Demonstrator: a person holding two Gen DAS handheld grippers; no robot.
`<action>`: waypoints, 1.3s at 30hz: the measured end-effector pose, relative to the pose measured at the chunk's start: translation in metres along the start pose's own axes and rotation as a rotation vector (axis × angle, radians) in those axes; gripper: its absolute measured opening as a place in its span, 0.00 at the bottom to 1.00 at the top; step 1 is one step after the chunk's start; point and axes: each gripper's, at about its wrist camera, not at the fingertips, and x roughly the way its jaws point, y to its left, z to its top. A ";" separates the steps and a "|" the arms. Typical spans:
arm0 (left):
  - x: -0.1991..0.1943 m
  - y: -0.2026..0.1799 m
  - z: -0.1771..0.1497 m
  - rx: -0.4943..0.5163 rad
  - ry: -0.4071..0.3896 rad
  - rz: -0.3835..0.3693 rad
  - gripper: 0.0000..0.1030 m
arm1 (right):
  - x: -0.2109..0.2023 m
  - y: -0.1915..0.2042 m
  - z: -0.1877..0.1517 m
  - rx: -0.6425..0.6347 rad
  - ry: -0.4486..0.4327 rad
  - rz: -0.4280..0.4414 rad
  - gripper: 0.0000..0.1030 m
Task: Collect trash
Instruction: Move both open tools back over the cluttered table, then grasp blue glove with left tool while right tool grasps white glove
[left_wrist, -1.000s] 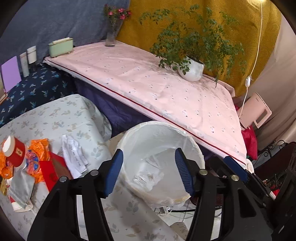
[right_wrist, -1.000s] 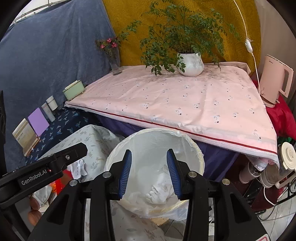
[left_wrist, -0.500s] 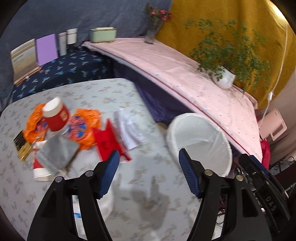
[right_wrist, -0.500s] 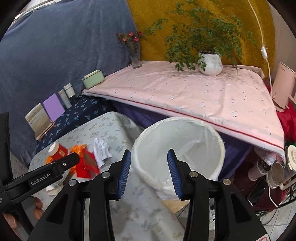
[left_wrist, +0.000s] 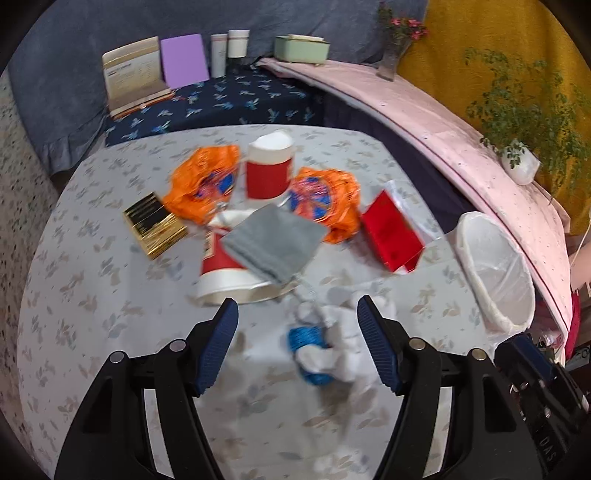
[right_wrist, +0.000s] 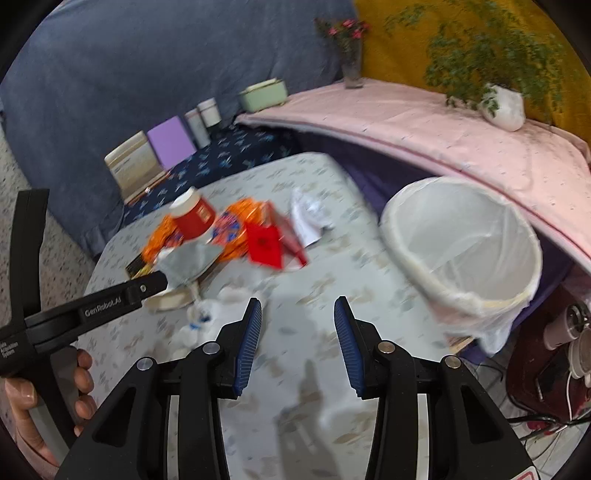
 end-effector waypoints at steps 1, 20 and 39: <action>0.000 0.007 -0.003 -0.007 0.004 0.009 0.63 | 0.004 0.006 -0.004 -0.006 0.012 0.006 0.40; 0.002 0.059 -0.041 -0.051 0.053 0.070 0.66 | 0.065 0.069 -0.038 -0.091 0.168 0.059 0.36; 0.036 -0.001 -0.046 0.067 0.110 -0.014 0.78 | -0.035 -0.004 0.059 0.068 -0.165 -0.017 0.05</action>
